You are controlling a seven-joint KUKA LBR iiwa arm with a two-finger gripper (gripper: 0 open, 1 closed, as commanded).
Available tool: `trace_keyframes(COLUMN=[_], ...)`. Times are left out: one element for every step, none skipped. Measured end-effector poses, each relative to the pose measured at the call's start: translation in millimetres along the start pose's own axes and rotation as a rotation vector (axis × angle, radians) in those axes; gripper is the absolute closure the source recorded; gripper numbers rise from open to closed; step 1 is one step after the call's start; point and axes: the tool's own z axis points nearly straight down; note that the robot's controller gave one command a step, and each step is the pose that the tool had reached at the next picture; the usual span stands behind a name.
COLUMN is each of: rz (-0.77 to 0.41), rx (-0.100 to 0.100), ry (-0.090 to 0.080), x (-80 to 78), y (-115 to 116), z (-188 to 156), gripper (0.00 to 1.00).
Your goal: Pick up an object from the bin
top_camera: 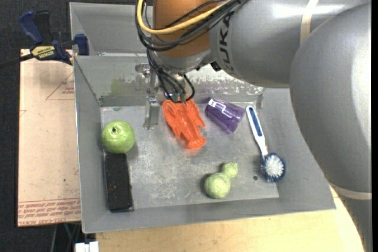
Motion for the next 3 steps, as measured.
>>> trace_keyframes(rz=[0.029, -0.037, -0.019], rx=[0.008, 0.001, -0.001], ry=[0.030, 0.013, 0.010], x=[25.0, 47.2, 65.1], y=[-19, -4, -25], z=[25, 63, 68], gripper=[0.00, 0.00, 0.00])
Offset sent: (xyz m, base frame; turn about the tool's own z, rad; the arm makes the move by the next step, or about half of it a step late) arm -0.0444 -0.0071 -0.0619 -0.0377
